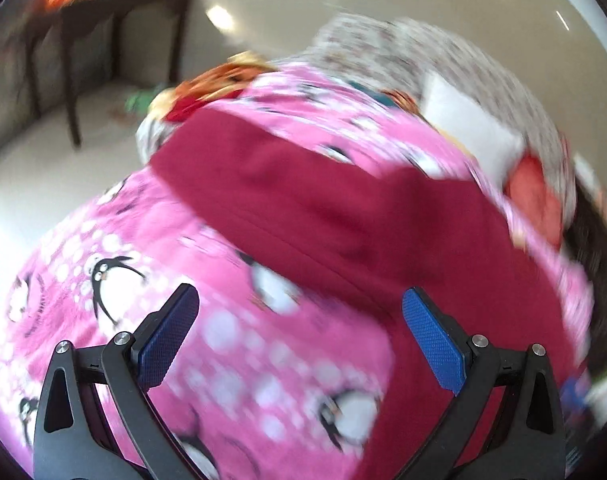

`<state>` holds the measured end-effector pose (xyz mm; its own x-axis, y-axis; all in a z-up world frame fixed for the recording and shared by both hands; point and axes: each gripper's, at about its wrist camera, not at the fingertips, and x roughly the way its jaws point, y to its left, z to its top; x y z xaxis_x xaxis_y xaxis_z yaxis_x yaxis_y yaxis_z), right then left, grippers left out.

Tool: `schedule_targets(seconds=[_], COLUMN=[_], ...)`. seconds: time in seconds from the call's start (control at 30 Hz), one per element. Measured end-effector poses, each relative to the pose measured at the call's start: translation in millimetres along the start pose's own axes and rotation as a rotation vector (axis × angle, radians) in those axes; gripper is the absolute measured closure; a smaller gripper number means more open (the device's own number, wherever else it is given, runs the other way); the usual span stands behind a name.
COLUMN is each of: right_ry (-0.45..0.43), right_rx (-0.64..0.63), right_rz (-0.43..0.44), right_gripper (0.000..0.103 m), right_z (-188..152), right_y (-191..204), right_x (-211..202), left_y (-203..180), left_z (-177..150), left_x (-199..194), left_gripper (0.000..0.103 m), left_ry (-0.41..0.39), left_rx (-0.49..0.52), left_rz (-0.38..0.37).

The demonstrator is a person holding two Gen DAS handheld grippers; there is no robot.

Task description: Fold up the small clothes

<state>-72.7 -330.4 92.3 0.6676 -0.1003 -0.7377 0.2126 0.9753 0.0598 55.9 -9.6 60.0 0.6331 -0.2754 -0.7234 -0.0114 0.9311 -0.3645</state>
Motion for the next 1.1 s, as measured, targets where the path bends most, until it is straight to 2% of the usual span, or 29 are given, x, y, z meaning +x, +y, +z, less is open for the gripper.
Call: schedule_targets(seconds=[0.1,0.17,0.23,0.3,0.47,0.5,0.53,0.63,0.7,0.77,0.83,0.9,0.97,1.03,1.07,1.1], right_ry=[-0.005,0.003,0.006,0.015,0.03,0.036,0.04,0.041,0.039,0.022,0.004,-0.005,-0.022,-0.038,-0.043,-0.049], right_rx=[0.006,0.001,-0.007,-0.012,-0.024,-0.02,-0.014,0.002,0.011,0.017,0.029,0.058,0.096,0.128,0.141,0.16], right_rz=[0.029,0.043,0.049,0.057,0.065,0.071,0.078,0.091,0.1,0.1,0.098,0.099,0.09,0.067,0.056,0.034], right_gripper=[0.003,0.003,0.003,0.003,0.003,0.003,0.003,0.003,0.003,0.003,0.003,0.003,0.003,0.003,0.003,0.003], right_z=[3.4,5.1,6.2,7.2,7.3,7.1,6.8,6.2,6.7,7.8,9.7,12.1,13.5,13.9,13.7,12.4], right_y=[4.4,7.8,10.9,13.7,18.8,18.5,18.2,16.9,13.8,8.0,0.9,-12.2,-29.1,-46.5,-54.0,-66.3], right_x=[2.0,5.3,8.8,12.6,21.3,22.6,23.3,23.4,19.7,12.8,5.9,-0.2,-7.4,-15.8,-19.0,-23.4], left_y=[48.5,71.0,86.8,96.5,107.3,110.0,114.5,119.5,111.6,97.0,66.0,16.1,-47.0,-113.0,-153.4,-176.0], left_z=[26.5,40.8,49.1,53.9,74.0,77.8,81.1,87.3,93.4,98.3,103.5,102.8,88.7,56.2,28.0,8.6], left_x=[15.0,32.7,50.6,66.1,82.9,86.4,92.0,101.0,87.8,59.1,19.7,-23.6,-62.7,-84.5,-88.7,-84.8], left_gripper=[0.004,0.006,0.006,0.006,0.008,0.02,0.045,0.08,0.092,0.092,0.092,0.091,0.091,0.091,0.091,0.091], left_ry=[0.002,0.06,0.092,0.1,0.034,0.029,0.028,0.054,0.025,-0.038,-0.113,-0.186,-0.242,-0.244,-0.223,-0.199], left_rx=[-0.239,-0.371,-0.473,-0.56,-0.613,-0.621,-0.629,-0.633,-0.567,-0.497,-0.377,-0.199,0.02,0.257,0.408,0.486], left_rz=[-0.118,-0.187,-0.253,-0.27,-0.299,-0.316,-0.336,-0.385,-0.379,-0.385,-0.401,-0.418,-0.456,-0.501,-0.516,-0.529])
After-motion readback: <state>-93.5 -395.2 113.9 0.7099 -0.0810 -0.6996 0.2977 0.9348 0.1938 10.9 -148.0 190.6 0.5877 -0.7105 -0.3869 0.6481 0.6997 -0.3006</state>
